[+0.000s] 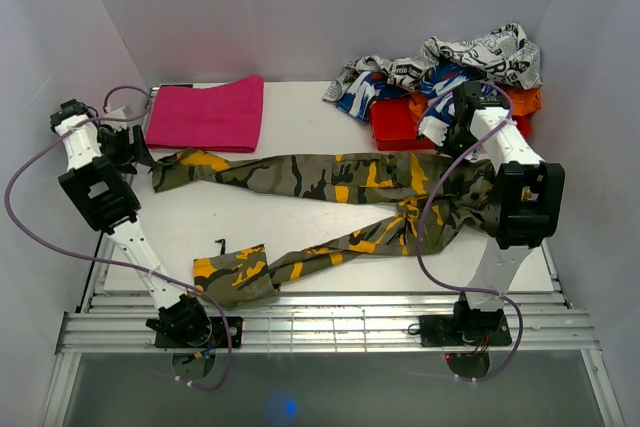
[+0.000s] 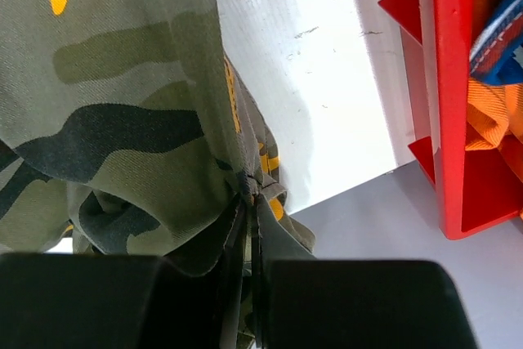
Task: Fold and stack the trousers
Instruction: Flatten the trousers out
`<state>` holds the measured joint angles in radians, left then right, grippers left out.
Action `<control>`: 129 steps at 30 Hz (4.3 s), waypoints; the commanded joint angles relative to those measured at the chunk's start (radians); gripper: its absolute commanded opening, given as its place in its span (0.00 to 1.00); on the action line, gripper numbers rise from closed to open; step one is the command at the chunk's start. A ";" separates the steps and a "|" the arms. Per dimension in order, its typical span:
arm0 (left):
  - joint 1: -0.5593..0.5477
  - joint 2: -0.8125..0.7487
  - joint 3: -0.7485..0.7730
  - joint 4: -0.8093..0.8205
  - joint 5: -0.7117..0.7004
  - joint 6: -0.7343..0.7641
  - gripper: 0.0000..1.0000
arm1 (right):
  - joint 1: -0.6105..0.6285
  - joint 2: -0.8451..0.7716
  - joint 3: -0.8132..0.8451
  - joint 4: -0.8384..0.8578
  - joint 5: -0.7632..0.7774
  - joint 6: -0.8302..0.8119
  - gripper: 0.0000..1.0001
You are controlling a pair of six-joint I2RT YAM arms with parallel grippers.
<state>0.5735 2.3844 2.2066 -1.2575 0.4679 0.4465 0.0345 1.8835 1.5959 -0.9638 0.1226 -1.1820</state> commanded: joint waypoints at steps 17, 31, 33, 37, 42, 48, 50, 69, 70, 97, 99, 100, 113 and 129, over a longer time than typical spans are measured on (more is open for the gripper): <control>-0.104 -0.391 -0.542 0.207 -0.061 0.686 0.55 | -0.005 -0.052 -0.024 -0.006 0.031 -0.102 0.08; -0.169 -0.205 -0.512 0.343 -0.195 0.732 0.58 | -0.005 -0.055 -0.004 -0.029 0.038 -0.100 0.08; -0.167 -0.203 -0.534 0.349 -0.230 0.730 0.39 | -0.005 -0.067 -0.014 -0.027 0.040 -0.105 0.08; -0.155 -0.263 -0.568 0.313 -0.213 0.732 0.11 | -0.008 -0.093 -0.037 -0.019 0.038 -0.116 0.08; -0.095 -0.413 -0.492 0.207 -0.118 0.600 0.00 | -0.053 -0.150 -0.083 0.002 0.029 -0.122 0.08; 0.041 -0.582 -0.450 0.148 -0.048 0.425 0.00 | -0.128 -0.254 -0.120 0.008 -0.027 -0.128 0.08; 0.078 -0.658 -0.494 0.133 -0.008 0.386 0.00 | -0.153 -0.318 -0.160 0.007 -0.043 -0.148 0.08; 0.129 -0.829 -0.615 0.283 -0.087 0.181 0.00 | -0.160 -0.506 -0.386 0.161 -0.121 -0.251 0.08; 0.112 -0.750 -0.587 0.288 -0.095 0.167 0.00 | -0.138 -0.464 -0.354 0.171 -0.089 -0.233 0.08; -0.118 -0.487 -0.407 0.423 -0.247 0.024 0.73 | -0.068 -0.240 -0.074 0.019 0.032 0.025 0.64; -0.116 -0.485 -0.461 0.431 -0.200 0.003 0.61 | -0.077 -0.245 -0.143 0.036 0.029 0.051 0.56; -0.116 -0.472 -0.461 0.431 -0.175 -0.011 0.58 | -0.081 -0.232 -0.149 0.037 0.028 0.067 0.53; -0.116 -0.127 -0.231 0.466 -0.043 -0.258 0.46 | -0.105 -0.063 -0.174 0.126 0.058 0.277 0.37; 0.052 -0.158 -0.360 0.290 -0.310 0.062 0.41 | -0.300 -0.069 -0.365 0.186 0.157 0.228 0.31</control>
<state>0.5499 2.2791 1.8671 -0.8742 0.2592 0.3748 -0.2134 1.8687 1.2785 -0.7704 0.2291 -0.9226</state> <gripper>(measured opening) 0.414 0.310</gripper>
